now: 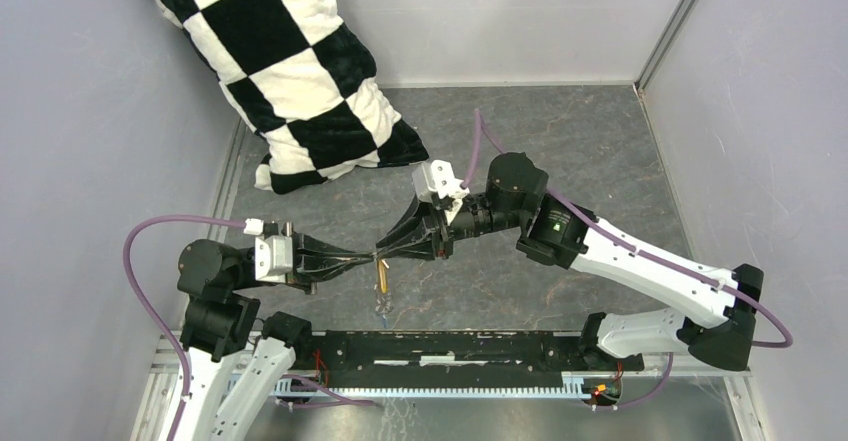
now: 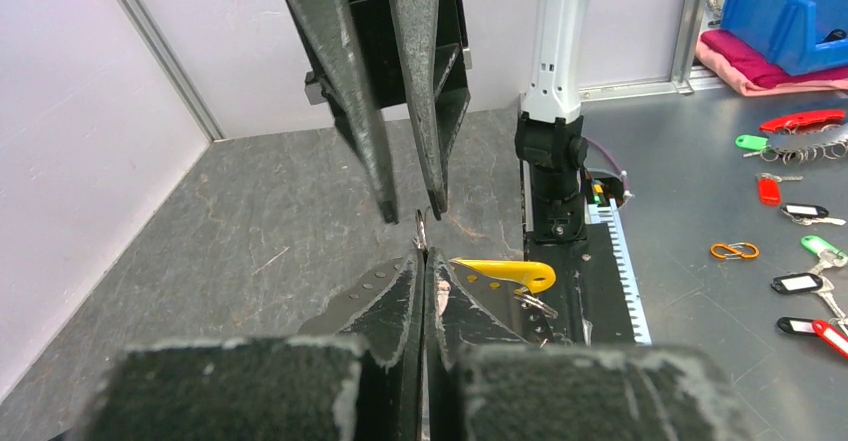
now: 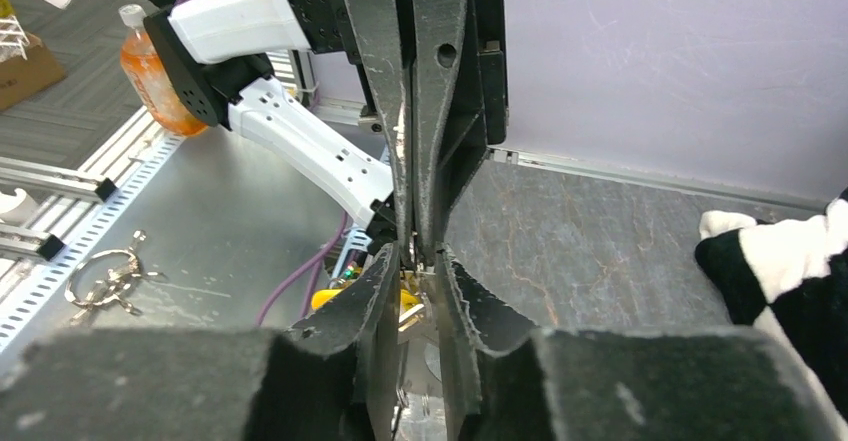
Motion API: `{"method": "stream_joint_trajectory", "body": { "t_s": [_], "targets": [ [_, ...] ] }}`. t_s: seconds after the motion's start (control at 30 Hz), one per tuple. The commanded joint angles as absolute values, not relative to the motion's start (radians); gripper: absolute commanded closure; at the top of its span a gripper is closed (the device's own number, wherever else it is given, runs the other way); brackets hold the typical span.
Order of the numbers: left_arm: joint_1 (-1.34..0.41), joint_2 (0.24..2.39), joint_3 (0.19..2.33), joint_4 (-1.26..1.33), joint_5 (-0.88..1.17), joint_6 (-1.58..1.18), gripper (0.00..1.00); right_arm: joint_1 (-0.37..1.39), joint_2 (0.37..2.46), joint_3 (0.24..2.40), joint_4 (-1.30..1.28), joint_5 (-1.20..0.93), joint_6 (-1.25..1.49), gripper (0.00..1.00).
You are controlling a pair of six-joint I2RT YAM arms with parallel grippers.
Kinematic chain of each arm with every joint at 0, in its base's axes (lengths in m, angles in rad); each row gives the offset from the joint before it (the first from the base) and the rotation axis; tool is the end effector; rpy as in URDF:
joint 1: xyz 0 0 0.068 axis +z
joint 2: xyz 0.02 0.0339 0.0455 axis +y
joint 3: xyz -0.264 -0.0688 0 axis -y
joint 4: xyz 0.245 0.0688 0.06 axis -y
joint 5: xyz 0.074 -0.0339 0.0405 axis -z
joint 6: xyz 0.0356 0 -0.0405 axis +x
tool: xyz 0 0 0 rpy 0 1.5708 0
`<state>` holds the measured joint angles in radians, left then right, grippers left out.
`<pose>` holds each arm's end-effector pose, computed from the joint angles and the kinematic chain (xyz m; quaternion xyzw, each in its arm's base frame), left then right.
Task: Put the keys on the keyring
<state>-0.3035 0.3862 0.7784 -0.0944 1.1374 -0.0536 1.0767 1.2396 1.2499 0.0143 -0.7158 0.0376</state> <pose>0.0514 -0.0499 0.3881 0.4921 0.4430 -0.4354 0.6100 0.1119 0.2570 0.4282 -0.5424 0.4433 0.5621 0.4397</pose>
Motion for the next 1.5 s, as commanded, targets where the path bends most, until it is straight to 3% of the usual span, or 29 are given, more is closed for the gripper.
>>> {"method": "stream_joint_trajectory", "body": {
  "t_s": [0.0, 0.17, 0.53, 0.6, 0.73, 0.8, 1.2, 1.47],
  "targets": [
    [-0.305, 0.391, 0.821, -0.092, 1.154, -0.006, 0.98, 1.071, 1.251, 1.275, 0.017, -0.714, 0.046, 0.71],
    [-0.305, 0.389, 0.824, -0.100, 1.154, -0.006, 0.98, 1.066, 1.236, 1.269, 0.012, -0.711, 0.037, 0.65],
    [-0.305, 0.389, 0.825, -0.122, 1.151, 0.026, 0.98, 1.049, 1.234, 1.264, 0.017, -0.724, 0.052, 1.00],
    [-0.305, 0.394, 0.828, -0.169, 1.147, 0.071, 0.98, 1.048, 1.235, 1.281, -0.022, -0.702, 0.035, 1.00],
    [-0.305, 0.421, 0.848, -0.336, 1.113, 0.200, 0.76, 1.046, 1.266, 1.361, -0.213, -0.623, -0.056, 1.00],
    [-0.305, 0.438, 0.859, -0.412, 1.096, 0.243, 0.70, 1.048, 1.286, 1.403, -0.313, -0.592, -0.101, 1.00],
    [-0.305, 0.558, 0.881, -0.497, 1.038, 0.256, 0.69, 1.064, 1.383, 1.561, -0.574, -0.495, -0.214, 0.99],
    [-0.305, 0.604, 0.884, -0.497, 1.113, 0.208, 0.66, 1.117, 1.460, 1.675, -0.693, -0.385, -0.264, 0.99]
  ]
}}
